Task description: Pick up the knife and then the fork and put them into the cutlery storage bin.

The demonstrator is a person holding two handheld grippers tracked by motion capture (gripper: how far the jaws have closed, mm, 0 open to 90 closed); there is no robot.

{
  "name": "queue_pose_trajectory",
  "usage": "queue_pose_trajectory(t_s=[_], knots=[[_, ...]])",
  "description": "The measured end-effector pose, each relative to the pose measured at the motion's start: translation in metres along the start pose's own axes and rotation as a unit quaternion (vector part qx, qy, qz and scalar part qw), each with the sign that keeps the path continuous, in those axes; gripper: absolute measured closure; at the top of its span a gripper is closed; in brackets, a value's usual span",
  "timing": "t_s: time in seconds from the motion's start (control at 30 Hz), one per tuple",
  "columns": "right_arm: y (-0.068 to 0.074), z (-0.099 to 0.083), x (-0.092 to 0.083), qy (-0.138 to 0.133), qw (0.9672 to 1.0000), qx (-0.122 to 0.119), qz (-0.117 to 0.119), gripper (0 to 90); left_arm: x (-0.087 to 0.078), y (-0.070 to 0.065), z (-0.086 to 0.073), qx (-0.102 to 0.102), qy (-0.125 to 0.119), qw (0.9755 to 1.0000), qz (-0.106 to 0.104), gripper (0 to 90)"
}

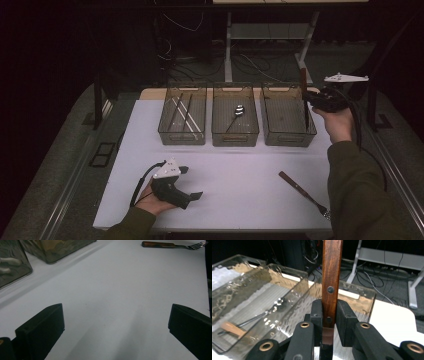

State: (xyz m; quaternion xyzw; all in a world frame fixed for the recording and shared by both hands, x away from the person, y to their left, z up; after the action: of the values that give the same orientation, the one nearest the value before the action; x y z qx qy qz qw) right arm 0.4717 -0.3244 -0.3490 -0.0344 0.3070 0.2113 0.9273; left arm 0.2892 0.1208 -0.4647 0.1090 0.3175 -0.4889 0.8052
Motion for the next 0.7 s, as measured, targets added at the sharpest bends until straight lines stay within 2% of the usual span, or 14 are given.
queue_pose_trajectory(t_s=[0.1,0.33,0.7], knots=[[-0.002,-0.005,0.009,0.017,0.9998,-0.002,-0.007,77.2,0.0,0.0,0.0,0.0,-0.001,1.0,0.0,0.0],[0.001,-0.016,0.025,0.051,0.9983,-0.023,-0.015,77.2,0.0,0.0,0.0,-0.001,-0.001,1.0,-0.001,0.0],[0.001,-0.03,0.038,0.089,0.9956,-0.026,-0.011,77.2,0.0,0.0,0.0,-0.001,-0.001,1.0,-0.002,0.0]])
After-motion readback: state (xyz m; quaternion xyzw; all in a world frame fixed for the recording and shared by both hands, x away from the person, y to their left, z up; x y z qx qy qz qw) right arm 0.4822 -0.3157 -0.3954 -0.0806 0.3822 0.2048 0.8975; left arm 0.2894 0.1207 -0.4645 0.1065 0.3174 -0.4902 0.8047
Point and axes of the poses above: each handheld gripper's, and its own axes: x roughly forward along the jaws, z roughly out of its top, y roughly to its left, the point moved 4 cm from there along x, roughly forward along the jaws, and after that the axes turned 6 degrees about y, right-handed, at the moved point
